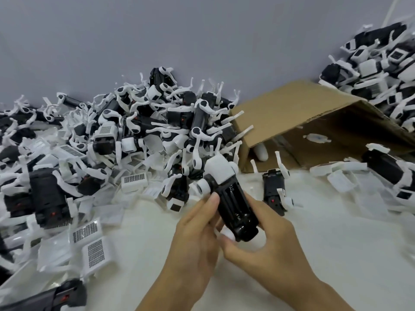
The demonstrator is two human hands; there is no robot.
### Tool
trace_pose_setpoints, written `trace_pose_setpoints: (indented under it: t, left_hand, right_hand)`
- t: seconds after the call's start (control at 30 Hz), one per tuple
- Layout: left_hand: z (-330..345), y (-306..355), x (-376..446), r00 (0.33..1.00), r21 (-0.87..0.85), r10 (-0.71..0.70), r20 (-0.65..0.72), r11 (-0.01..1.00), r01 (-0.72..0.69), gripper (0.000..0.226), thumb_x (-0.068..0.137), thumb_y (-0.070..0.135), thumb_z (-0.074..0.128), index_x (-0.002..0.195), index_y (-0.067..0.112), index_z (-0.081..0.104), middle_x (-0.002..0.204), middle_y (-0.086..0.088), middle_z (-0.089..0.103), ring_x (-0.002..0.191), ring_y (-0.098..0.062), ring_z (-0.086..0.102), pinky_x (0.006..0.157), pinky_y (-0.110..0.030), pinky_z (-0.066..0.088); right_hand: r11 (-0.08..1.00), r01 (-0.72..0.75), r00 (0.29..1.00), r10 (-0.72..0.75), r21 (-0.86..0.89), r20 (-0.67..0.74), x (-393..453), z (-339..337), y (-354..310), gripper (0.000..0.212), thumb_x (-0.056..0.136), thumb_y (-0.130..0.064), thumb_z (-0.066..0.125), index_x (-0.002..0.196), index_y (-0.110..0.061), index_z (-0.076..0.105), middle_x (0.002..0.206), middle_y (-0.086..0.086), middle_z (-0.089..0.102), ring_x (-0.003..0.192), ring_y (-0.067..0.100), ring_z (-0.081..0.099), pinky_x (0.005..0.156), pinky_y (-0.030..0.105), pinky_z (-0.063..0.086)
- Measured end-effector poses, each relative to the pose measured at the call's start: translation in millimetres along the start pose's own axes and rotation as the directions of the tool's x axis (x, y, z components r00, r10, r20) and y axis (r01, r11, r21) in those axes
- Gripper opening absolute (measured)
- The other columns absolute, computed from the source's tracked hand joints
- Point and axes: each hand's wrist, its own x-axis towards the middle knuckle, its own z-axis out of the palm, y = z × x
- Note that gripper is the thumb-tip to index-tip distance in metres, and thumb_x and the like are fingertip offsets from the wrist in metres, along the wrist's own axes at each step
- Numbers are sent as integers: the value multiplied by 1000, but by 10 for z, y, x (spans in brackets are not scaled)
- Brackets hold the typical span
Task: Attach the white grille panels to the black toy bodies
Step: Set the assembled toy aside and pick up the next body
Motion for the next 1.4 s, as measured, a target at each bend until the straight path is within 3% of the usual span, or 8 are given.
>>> trace_pose_setpoints:
  t: [0.27, 0.6, 0.8, 0.93, 1.0, 1.13, 1.27, 1.4]
  left_hand:
    - [48, -52, -22, 959, 289, 257, 117, 915, -281, 24, 90, 36, 68, 112, 29, 77, 109, -3, 77, 105, -15, 72, 82, -18, 55]
    - [71, -93, -77, 924, 454, 359, 134, 806, -379, 36, 74, 38, 78, 109, 43, 75, 110, 12, 76, 108, -7, 70, 88, -15, 52]
    - [50, -102, -71, 817, 633, 546, 187, 569, -525, 46, 84, 15, 75, 117, 46, 71, 111, 18, 75, 108, -1, 68, 87, -13, 52]
    - [-115, -38, 3, 578, 812, 699, 422, -6, -584, 56, 81, -1, 71, 132, 21, 60, 139, 5, 61, 136, -14, 52, 99, -51, 50]
    - [-149, -20, 27, 542, 804, 681, 492, -115, -584, 55, 80, -3, 69, 129, 19, 60, 139, 0, 60, 137, -16, 51, 99, -50, 49]
    - [-136, -44, 16, 566, 799, 631, 530, -150, -582, 54, 76, -6, 67, 127, 13, 65, 138, -3, 61, 137, -20, 52, 101, -52, 49]
    - [-100, -40, 7, 572, 794, 622, 534, -137, -592, 51, 78, -4, 69, 126, 11, 65, 137, -4, 62, 135, -22, 54, 100, -52, 51]
    - [-113, -40, 26, 565, 804, 639, 521, -147, -576, 41, 85, 2, 64, 125, 10, 67, 136, -2, 62, 135, -21, 54, 102, -46, 49]
  right_hand:
    - [999, -25, 996, 27, 24, -83, -32, 34, 3, 59, 72, -48, 79, 126, -42, 57, 110, -22, 69, 105, 1, 66, 83, 11, 49]
    - [1000, -19, 998, 19, -3, -57, -8, 31, 54, 72, 69, -38, 83, 134, -41, 53, 115, -19, 68, 103, 4, 67, 81, 19, 54]
    - [992, 58, 998, -56, 109, -24, 50, 4, 17, 81, 79, -17, 85, 146, -35, 43, 137, -12, 59, 128, 7, 57, 99, 14, 45]
    - [974, 129, 990, -115, 185, -84, 21, -48, 11, 93, 77, -14, 80, 155, -24, 31, 155, -13, 42, 145, 10, 40, 110, 19, 39]
    - [976, 137, 984, -114, 172, -139, -7, -56, -8, 91, 74, -33, 82, 152, -30, 35, 152, -13, 47, 143, 13, 44, 110, 25, 43]
    - [988, 56, 974, -23, 142, -226, -27, -64, -53, 83, 62, -53, 84, 135, -24, 58, 123, -16, 69, 119, 9, 65, 100, 30, 54]
    - [992, 65, 966, -34, 112, -257, -29, -98, -78, 74, 61, -55, 84, 127, -37, 57, 120, -26, 68, 116, 1, 65, 96, 13, 49]
    - [990, -35, 983, 58, 134, -176, -22, -54, -78, 76, 62, -60, 80, 129, -33, 55, 121, -19, 68, 119, 6, 63, 98, 18, 49]
